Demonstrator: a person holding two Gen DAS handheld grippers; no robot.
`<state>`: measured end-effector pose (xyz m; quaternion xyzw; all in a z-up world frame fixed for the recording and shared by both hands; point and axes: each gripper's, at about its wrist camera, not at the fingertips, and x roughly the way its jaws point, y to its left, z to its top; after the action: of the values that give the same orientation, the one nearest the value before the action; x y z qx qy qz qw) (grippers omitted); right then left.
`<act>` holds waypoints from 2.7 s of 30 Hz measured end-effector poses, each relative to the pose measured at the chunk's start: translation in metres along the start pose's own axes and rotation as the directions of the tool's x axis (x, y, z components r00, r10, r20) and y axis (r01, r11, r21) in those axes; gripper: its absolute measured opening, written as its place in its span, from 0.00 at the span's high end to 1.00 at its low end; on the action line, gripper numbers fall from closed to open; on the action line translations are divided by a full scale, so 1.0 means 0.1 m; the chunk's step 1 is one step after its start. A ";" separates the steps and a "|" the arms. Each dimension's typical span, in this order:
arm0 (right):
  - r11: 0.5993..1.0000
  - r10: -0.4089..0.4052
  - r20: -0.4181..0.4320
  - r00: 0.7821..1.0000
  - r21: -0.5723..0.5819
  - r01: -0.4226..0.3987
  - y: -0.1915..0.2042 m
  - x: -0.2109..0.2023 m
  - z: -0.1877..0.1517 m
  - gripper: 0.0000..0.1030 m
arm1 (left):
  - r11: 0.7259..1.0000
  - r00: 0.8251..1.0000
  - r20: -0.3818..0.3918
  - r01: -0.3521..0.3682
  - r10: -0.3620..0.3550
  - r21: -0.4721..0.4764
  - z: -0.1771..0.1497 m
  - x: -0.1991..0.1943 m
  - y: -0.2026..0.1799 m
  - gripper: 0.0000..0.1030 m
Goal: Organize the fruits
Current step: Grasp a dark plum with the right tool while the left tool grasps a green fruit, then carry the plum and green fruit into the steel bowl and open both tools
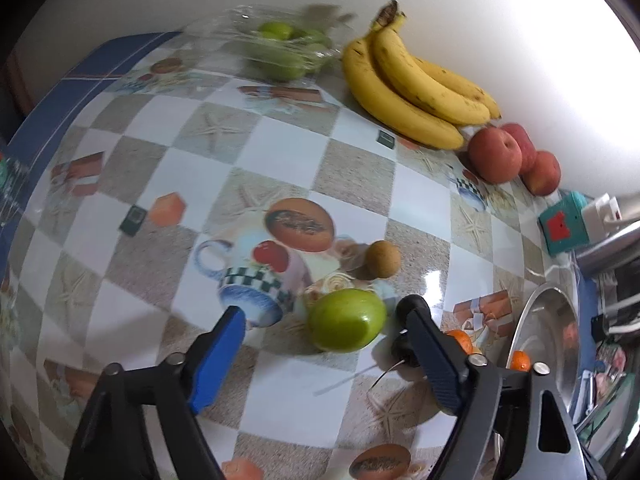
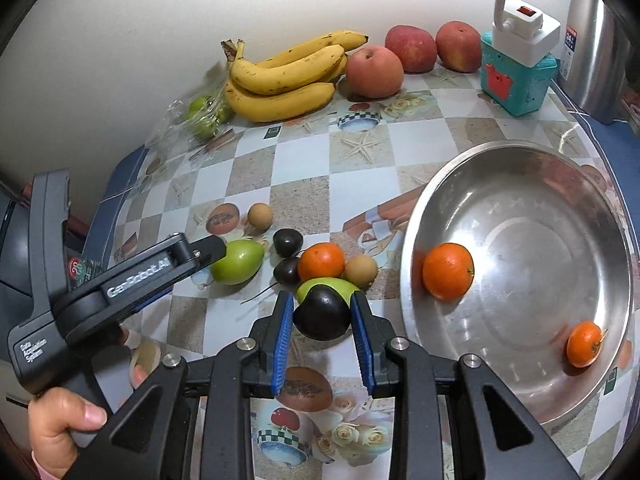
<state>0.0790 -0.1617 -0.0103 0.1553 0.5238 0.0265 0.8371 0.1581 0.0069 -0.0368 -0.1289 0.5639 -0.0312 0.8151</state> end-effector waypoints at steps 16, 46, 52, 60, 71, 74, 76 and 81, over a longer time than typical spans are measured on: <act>0.999 0.017 0.011 1.000 0.036 -0.017 -0.13 -0.04 0.04 0.71 | 1.000 0.998 -0.059 0.022 -0.021 0.014 0.00 0.28 -0.09 0.48; 0.917 -0.161 0.048 0.986 0.377 0.132 -1.44 -0.38 -0.02 0.71 | 0.960 0.986 -0.026 0.167 -0.166 0.224 -0.32 -0.41 -1.16 0.49; 0.894 -0.188 0.062 0.980 0.424 0.144 -1.62 -0.47 -0.03 0.71 | 0.929 0.977 -0.093 0.213 -0.194 0.301 -0.57 -0.35 -1.53 0.49; 0.865 -0.211 0.046 0.976 0.473 0.165 -1.81 -0.45 -0.08 0.70 | 0.892 0.975 -0.158 0.207 -0.155 0.401 -0.90 -0.15 -1.91 0.48; 0.869 -0.205 -0.003 0.979 0.459 0.184 -1.81 -0.32 -0.11 0.70 | 0.884 0.978 -0.184 0.167 -0.094 0.436 -1.02 0.09 -1.98 0.48; 0.870 -0.202 -0.010 0.979 0.457 0.184 -1.79 -0.30 -0.11 0.68 | 0.885 0.978 -0.191 0.160 -0.082 0.437 -1.03 0.14 -1.97 0.48; 0.872 -0.202 -0.011 0.979 0.452 0.185 -1.78 -0.30 -0.11 0.65 | 0.885 0.978 -0.194 0.158 -0.078 0.438 -1.04 0.16 -1.96 0.48; 0.876 -0.210 -0.010 0.978 0.443 0.192 -1.75 -0.33 -0.09 0.60 | 0.887 0.977 -0.202 0.157 -0.074 0.434 -1.05 0.18 -1.95 0.48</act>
<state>0.0352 -0.3330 -0.0363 0.2863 0.5133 -0.1829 0.7881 0.0855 -0.2031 -0.0403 0.0321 0.6043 -0.2201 0.7651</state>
